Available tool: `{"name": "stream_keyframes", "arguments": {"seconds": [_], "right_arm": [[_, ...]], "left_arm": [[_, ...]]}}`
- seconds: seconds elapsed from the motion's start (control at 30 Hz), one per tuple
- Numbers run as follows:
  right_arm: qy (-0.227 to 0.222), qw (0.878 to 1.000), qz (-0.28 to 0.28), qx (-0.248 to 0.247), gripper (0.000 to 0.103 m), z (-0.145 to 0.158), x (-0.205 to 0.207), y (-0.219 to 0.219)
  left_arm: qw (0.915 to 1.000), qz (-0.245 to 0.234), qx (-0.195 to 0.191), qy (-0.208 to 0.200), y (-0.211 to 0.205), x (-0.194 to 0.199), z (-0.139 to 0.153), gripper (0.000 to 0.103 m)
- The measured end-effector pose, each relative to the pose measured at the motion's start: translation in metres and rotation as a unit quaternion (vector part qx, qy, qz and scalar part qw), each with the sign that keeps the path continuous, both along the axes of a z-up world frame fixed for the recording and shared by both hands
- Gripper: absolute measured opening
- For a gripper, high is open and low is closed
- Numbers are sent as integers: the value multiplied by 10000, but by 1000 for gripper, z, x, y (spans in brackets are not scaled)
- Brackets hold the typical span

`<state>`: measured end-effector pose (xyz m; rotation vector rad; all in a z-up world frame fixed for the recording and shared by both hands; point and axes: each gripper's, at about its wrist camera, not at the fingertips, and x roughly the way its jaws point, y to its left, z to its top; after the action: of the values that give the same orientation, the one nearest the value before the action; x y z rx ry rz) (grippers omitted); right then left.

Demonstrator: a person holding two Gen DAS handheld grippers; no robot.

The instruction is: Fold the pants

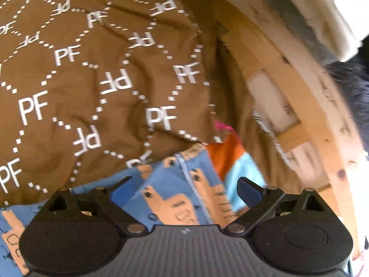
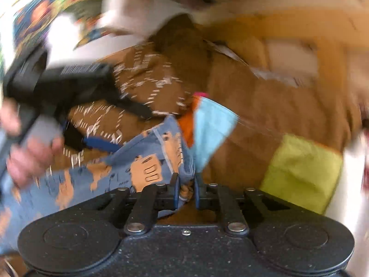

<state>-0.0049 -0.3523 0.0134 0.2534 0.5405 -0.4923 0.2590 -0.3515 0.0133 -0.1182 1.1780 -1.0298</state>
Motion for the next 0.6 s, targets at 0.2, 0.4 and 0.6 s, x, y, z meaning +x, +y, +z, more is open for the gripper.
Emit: {"name": "stream_keyframes", "arguments": {"seconds": [0.2, 0.4, 0.6], "right_arm": [[458, 9842, 833, -1491, 13, 1, 16, 47], [665, 9680, 1214, -2091, 13, -2, 23, 63], [788, 9581, 1433, -2352, 13, -8, 23, 72]], "left_arm": [[9992, -216, 339, -26, -18, -15, 10, 97], [9959, -474, 735, -241, -40, -31, 7, 95], [9935, -349, 1042, -294, -45, -34, -1, 81]]}}
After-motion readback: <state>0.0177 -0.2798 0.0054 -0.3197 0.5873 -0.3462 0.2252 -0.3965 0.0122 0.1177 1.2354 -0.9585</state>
